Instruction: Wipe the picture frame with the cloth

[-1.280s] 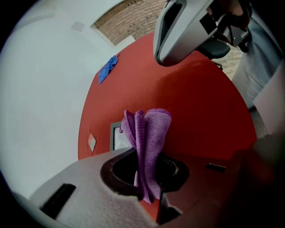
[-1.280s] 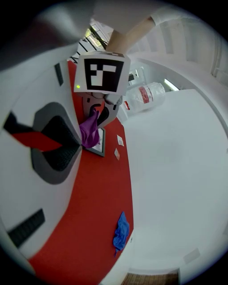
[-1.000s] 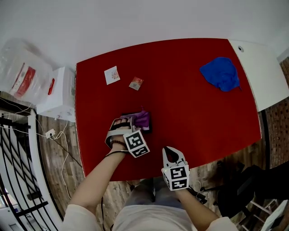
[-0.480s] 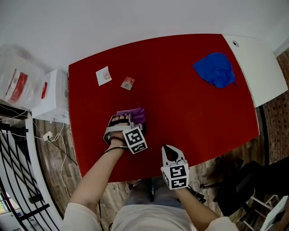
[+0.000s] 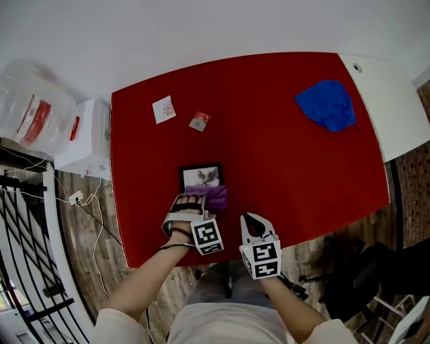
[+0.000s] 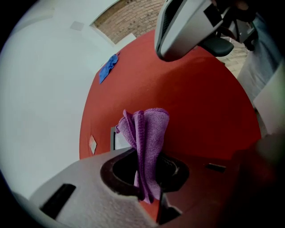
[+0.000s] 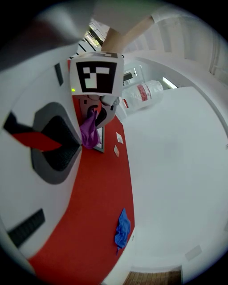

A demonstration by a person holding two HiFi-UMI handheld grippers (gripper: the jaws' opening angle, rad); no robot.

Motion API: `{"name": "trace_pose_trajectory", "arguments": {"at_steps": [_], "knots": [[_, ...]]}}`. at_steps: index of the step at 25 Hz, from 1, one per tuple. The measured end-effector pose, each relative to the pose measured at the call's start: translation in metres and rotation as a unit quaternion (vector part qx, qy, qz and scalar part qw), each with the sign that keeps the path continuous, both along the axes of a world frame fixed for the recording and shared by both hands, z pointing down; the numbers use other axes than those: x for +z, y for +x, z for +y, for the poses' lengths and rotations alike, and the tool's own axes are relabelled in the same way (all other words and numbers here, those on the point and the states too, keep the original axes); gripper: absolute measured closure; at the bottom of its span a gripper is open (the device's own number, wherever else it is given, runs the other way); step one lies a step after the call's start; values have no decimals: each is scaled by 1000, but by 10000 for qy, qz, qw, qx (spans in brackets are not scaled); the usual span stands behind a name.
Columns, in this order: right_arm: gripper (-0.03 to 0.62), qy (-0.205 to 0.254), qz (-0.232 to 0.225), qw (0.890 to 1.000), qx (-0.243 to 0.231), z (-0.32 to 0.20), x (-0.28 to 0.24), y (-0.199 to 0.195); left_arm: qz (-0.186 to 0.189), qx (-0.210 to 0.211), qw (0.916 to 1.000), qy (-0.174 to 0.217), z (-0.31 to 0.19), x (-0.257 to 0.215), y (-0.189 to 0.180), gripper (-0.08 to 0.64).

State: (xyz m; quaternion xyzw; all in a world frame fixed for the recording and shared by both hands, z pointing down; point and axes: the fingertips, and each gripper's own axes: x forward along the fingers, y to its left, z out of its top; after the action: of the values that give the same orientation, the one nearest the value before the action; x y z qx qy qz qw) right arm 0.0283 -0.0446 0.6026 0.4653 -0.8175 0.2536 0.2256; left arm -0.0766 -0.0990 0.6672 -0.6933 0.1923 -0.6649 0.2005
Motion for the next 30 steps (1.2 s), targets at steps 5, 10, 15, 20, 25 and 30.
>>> {"name": "trace_pose_trajectory", "arguments": {"at_steps": [5, 10, 15, 20, 25, 30], "knots": [[588, 57, 66, 9999, -70, 6, -3, -1, 203, -121, 9997, 64, 11, -3, 1, 499], [588, 178, 172, 9995, -194, 19, -24, 2, 2095, -1727, 9623, -136, 45, -50, 4, 499], [588, 247, 205, 9971, -687, 52, -67, -12, 4047, -3167, 8575, -267, 124, -105, -3, 499], [588, 288, -44, 9963, -812, 85, -104, -24, 4809, -3779, 7911, 100, 168, -155, -32, 499], [589, 458, -98, 9955, -828, 91, -123, -40, 4956, -3980, 7683, 755, 168, -177, -54, 499], [589, 663, -149, 9937, -889, 82, -138, -56, 5111, -4057, 7537, 781, 166, -183, -56, 499]]}}
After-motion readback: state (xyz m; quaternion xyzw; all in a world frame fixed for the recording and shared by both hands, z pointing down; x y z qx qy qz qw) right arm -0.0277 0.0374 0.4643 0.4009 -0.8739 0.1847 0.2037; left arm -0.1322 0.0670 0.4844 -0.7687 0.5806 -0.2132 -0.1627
